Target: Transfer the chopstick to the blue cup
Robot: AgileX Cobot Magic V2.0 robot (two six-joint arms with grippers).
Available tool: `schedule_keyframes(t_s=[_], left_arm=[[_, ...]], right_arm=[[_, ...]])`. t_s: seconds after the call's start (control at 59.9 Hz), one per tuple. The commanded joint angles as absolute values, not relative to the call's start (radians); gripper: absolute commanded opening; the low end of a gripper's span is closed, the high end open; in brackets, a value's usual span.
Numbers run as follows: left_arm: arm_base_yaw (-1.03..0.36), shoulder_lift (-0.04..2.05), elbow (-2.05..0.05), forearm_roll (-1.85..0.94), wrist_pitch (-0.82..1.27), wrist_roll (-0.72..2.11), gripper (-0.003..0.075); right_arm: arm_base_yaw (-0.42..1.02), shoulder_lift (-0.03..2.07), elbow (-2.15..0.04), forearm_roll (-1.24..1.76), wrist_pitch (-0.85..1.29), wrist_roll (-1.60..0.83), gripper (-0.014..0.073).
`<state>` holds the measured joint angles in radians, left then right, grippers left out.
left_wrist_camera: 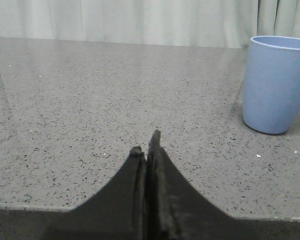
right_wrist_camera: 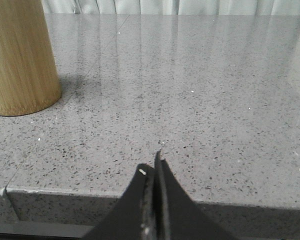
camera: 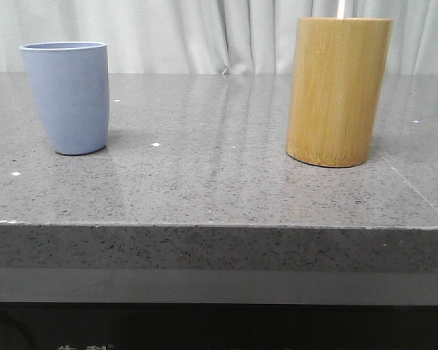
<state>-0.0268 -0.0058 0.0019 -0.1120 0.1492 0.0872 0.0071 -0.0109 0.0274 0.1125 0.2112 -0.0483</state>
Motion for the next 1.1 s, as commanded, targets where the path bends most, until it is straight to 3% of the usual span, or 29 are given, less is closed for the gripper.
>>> schedule_keyframes(t_s=[0.0,0.334,0.751,0.918,1.084], left_arm=[[-0.027,-0.028,0.009,-0.123,0.067,0.079,-0.0019],[-0.027,-0.028,0.009,-0.123,0.067,0.079,-0.0019],[-0.027,-0.028,-0.050,-0.193,-0.126,0.077,-0.0019],[-0.027,0.013,-0.246,-0.192,-0.008,0.077,-0.0019],[-0.027,0.218,-0.456,-0.192,0.215,0.085,-0.0019]], right_arm=[[0.001,-0.032,0.023,0.112,0.125,-0.054,-0.0080],[0.001,-0.032,0.023,0.112,0.109,-0.054,-0.0080],[0.001,-0.032,-0.045,0.112,-0.011,-0.054,-0.0080],[0.001,-0.012,-0.216,0.117,0.059,-0.053,-0.0078],[0.001,0.150,-0.439,0.123,0.246,-0.053,-0.0078]])
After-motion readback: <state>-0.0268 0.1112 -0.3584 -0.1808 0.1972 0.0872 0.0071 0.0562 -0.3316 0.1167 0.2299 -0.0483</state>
